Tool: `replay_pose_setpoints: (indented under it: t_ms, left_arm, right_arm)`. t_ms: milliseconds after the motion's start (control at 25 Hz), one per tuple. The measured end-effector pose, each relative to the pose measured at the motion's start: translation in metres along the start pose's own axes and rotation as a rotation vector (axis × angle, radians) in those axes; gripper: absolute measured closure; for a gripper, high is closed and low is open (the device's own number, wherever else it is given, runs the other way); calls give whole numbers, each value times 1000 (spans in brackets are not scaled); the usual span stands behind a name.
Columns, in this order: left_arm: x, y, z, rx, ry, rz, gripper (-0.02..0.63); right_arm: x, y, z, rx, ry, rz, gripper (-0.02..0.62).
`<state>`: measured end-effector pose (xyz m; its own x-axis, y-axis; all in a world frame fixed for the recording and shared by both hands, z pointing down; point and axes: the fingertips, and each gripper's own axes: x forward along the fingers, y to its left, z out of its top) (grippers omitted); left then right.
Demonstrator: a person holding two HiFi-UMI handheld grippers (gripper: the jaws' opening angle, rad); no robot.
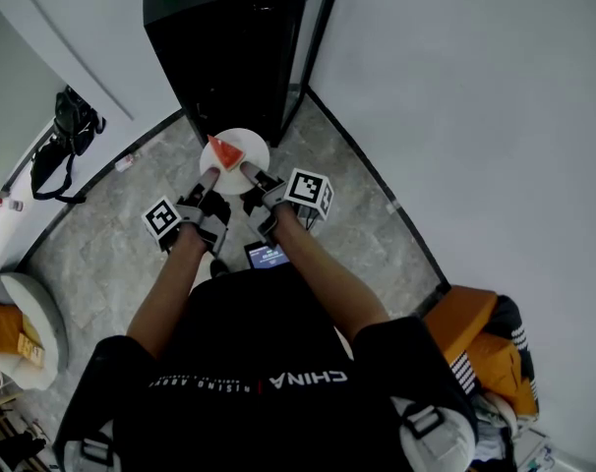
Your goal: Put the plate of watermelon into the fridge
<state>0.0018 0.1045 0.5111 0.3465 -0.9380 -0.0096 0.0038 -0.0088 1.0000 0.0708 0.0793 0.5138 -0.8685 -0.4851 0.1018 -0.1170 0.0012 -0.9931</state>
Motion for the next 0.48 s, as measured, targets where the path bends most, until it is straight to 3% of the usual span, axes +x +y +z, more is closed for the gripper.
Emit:
replay_pose_setpoints:
  t_ms: [480]
  left_arm:
    - [3, 5, 0, -4, 9, 8, 568]
  right_arm:
    - [1, -6, 2, 21, -7, -9, 575]
